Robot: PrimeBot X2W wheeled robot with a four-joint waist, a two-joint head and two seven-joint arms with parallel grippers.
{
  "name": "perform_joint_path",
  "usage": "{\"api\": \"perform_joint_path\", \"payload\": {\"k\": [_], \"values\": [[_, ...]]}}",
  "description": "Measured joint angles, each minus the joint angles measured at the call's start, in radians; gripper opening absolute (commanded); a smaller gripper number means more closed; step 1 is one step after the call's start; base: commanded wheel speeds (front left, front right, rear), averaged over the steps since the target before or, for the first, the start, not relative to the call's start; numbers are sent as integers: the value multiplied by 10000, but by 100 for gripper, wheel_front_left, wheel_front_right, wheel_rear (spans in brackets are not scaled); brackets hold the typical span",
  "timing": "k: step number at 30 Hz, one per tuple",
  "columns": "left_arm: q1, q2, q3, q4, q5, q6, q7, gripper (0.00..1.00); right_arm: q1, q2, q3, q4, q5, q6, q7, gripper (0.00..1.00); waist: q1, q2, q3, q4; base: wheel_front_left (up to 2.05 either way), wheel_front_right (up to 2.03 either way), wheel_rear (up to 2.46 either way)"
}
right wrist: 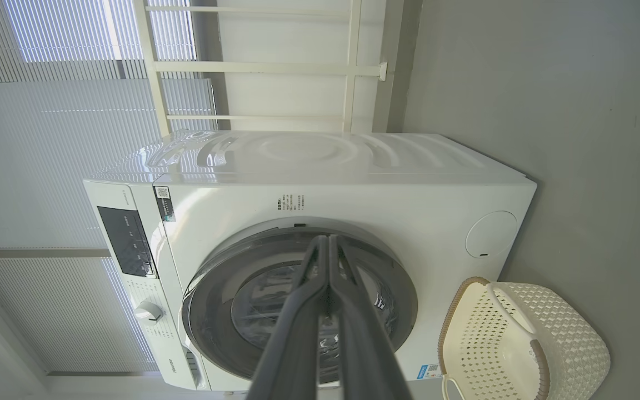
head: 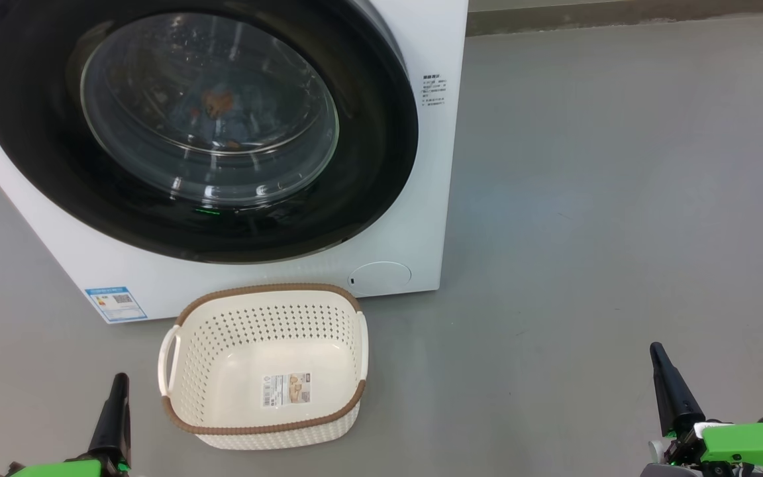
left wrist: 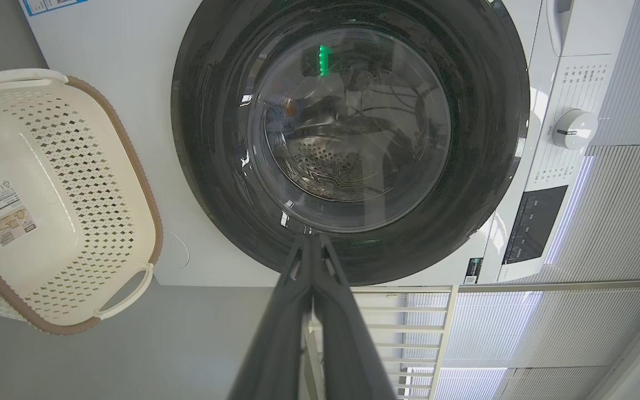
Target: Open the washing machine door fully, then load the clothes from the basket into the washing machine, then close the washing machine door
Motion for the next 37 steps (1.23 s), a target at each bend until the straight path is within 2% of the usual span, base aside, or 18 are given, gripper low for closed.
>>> {"api": "perform_joint_path", "payload": {"k": [37], "values": [[0,0,0,0,0,0,0,0,0,2,-2,0,0,0,0,0,0,0,0,0,0,0,0]]}}
